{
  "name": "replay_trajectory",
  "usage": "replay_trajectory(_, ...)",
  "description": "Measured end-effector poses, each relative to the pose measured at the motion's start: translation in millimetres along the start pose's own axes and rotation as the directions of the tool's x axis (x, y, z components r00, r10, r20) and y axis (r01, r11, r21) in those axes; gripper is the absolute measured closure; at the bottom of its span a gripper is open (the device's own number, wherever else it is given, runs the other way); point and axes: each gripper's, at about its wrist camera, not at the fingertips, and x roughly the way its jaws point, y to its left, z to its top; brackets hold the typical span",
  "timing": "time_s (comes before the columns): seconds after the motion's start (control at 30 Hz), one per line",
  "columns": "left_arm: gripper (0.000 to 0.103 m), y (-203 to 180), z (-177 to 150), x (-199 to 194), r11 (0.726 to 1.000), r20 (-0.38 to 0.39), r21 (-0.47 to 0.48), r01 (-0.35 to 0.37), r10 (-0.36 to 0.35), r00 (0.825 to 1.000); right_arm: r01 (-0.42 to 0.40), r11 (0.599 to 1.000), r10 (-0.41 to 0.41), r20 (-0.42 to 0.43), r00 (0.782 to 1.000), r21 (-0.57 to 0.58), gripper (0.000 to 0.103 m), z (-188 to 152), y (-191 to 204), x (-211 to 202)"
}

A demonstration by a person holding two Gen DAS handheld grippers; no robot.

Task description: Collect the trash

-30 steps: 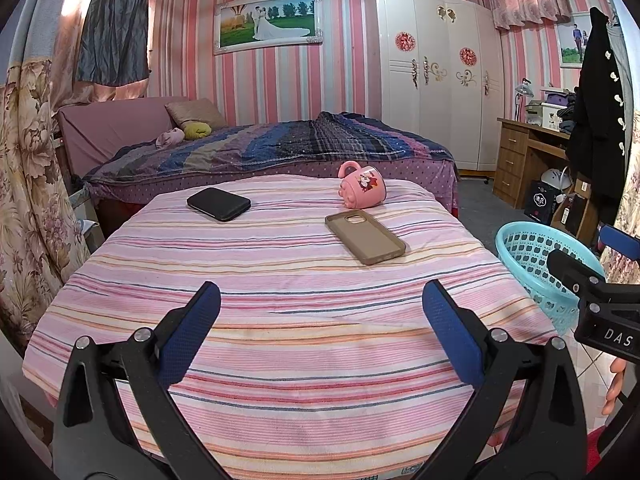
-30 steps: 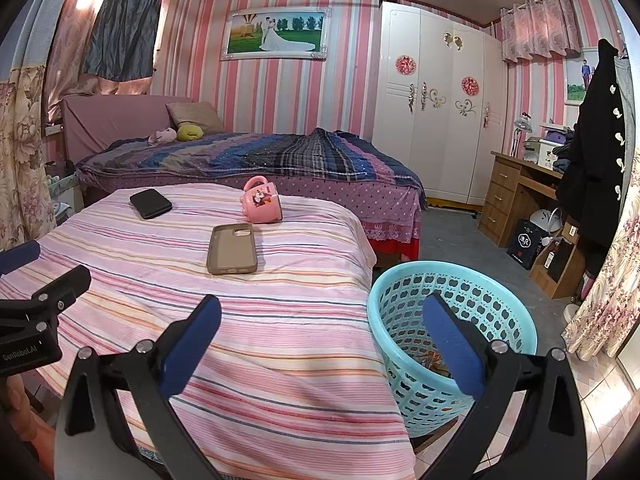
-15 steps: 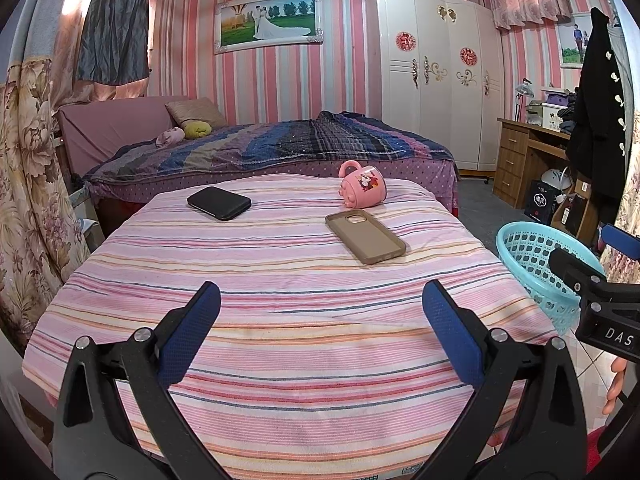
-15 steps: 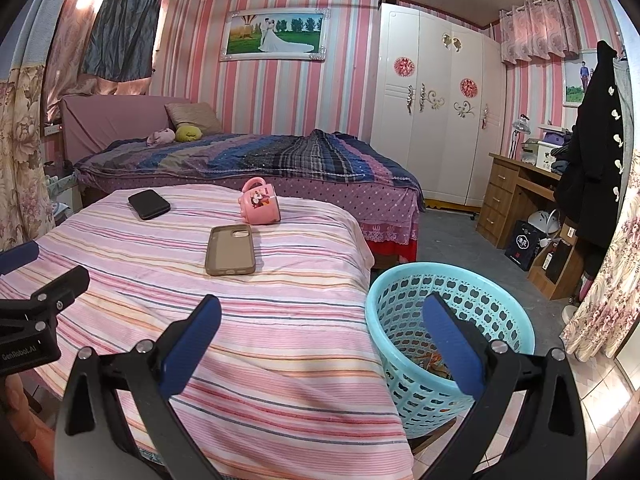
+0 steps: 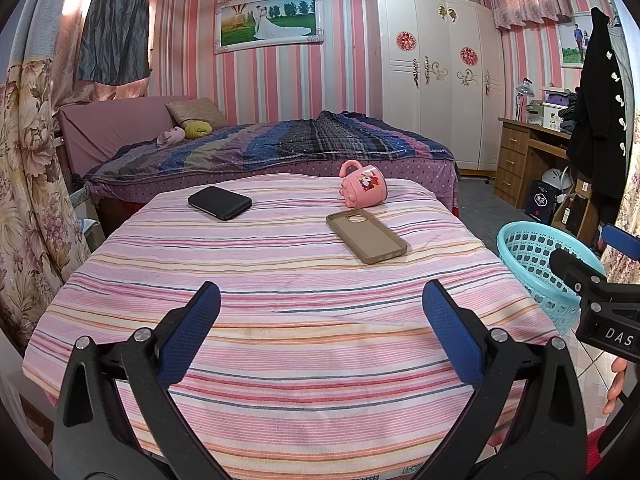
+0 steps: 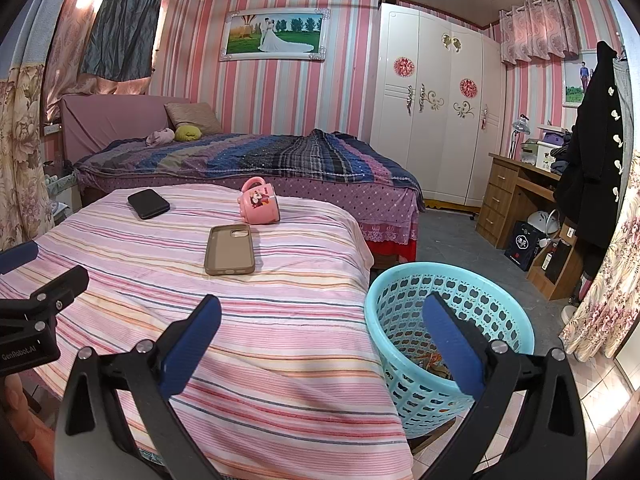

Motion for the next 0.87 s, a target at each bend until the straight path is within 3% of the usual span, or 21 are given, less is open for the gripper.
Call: replay_trajectory(0.87, 0.005, 0.5, -1.8, 1.3, 1.000, -0.007, -0.005, 0.006, -0.006, 1.000, 0.009, 1.000, -0.009, 0.003, 1.000, 0.002, 0.005, -0.4, -0.9, -1.5)
